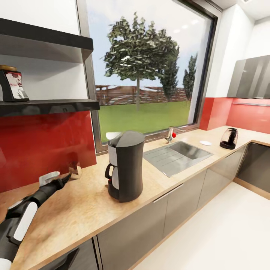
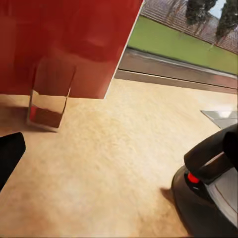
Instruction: Set up a coffee station on the kitchen countertop: keep the coffee maker on the countertop, move the bottle of coffee from the kitchen shelf to the counter next to the coffee maker, place a paper coffee filter on top of the coffee maker, put the saucer next to the coffee maker with the coffee cup on the saucer, and place the electric kettle next to the coffee maker.
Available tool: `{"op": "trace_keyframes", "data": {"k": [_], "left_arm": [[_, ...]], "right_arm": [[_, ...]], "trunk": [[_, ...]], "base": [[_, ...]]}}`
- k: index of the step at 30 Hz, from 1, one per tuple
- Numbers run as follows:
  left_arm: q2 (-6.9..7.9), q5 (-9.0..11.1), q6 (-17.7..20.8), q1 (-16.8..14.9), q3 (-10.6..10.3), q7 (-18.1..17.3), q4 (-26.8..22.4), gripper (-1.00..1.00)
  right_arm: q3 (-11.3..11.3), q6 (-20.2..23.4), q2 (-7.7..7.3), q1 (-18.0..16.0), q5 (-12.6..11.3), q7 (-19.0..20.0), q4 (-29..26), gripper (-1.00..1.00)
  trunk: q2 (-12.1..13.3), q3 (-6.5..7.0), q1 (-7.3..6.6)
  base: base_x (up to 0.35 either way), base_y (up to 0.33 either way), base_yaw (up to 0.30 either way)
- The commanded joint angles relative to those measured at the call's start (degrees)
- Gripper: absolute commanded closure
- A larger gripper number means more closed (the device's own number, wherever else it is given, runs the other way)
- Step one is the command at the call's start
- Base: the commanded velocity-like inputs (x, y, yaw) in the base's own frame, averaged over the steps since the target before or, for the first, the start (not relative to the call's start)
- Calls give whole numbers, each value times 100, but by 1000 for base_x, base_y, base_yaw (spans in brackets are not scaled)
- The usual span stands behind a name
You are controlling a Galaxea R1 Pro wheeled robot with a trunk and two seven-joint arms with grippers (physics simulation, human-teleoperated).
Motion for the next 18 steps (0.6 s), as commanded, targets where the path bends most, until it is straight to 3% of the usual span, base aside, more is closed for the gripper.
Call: {"op": "trace_keyframes", "data": {"k": [1,9,18], "left_arm": [[-5,-77,-194,86,12,-62,6,-100],[-30,-636,-1357,513,6,-135,40,-100],[-42,-853,-1699,624,19,-119,-8,-100]], "right_arm": [[-3,-24,1,-2,-61,10,6,-100],[-6,-23,8,-2,-62,10,2,-100],[-2,-17,9,-2,-62,10,8,-100]], "trunk": [[-4,-2,2],[-4,-2,2],[-4,-2,2]], "base": [[0,0,0],[0,0,120],[-12,-9,265]]}}
